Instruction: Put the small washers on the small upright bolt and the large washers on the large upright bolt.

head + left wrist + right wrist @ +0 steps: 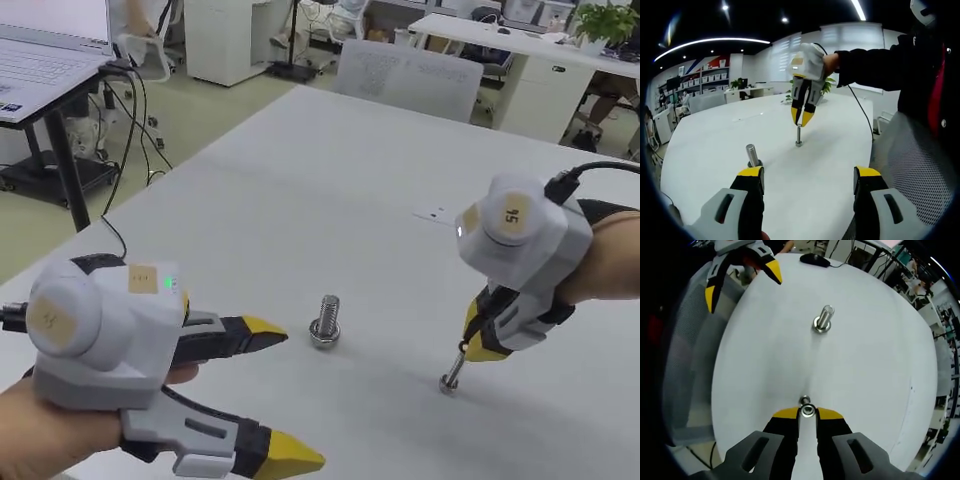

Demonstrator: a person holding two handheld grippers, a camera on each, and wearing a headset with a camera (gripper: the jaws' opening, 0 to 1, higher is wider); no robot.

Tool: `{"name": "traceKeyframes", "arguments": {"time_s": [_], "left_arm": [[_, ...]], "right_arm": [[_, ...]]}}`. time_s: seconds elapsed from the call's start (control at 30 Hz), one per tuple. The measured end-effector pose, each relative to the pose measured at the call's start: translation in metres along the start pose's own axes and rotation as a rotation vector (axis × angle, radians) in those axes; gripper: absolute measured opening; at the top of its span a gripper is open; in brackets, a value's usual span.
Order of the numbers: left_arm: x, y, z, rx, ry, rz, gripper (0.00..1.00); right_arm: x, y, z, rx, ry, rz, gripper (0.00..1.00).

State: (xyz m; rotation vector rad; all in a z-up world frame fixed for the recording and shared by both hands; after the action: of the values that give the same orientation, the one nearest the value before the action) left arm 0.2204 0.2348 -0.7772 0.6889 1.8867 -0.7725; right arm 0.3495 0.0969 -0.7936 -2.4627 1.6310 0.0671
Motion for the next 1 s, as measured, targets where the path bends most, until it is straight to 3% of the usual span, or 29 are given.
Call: {"name": "traceKeyframes", "arguments": {"time_s": [0.63,1.0], "left_arm": [[0.0,0.001,0.001,-0.005,0.004,-0.004,0.72],[0.0,0.002,0.001,-0.007,0.007,-0.006,0.72]], "right_arm": [[0.002,0.0,0.007,-0.013,0.002,0.006,0.13],[0.006,-0.001,0.023,-0.031,-0.003,0.021,0.13]]}}
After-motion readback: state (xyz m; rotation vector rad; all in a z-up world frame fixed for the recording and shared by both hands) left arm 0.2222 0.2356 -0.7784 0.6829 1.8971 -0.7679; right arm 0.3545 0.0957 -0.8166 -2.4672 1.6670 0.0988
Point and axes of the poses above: the centre of the closed fingertips' face, and the gripper's own axes: z roughly forward along the fingers, y roughly to its left, x roughly out of its underside, the point moved 2 cm from there along -z, roughly backward along the fingers, and after that the axes turned 9 degrees about -z, right-handed, at the moved point
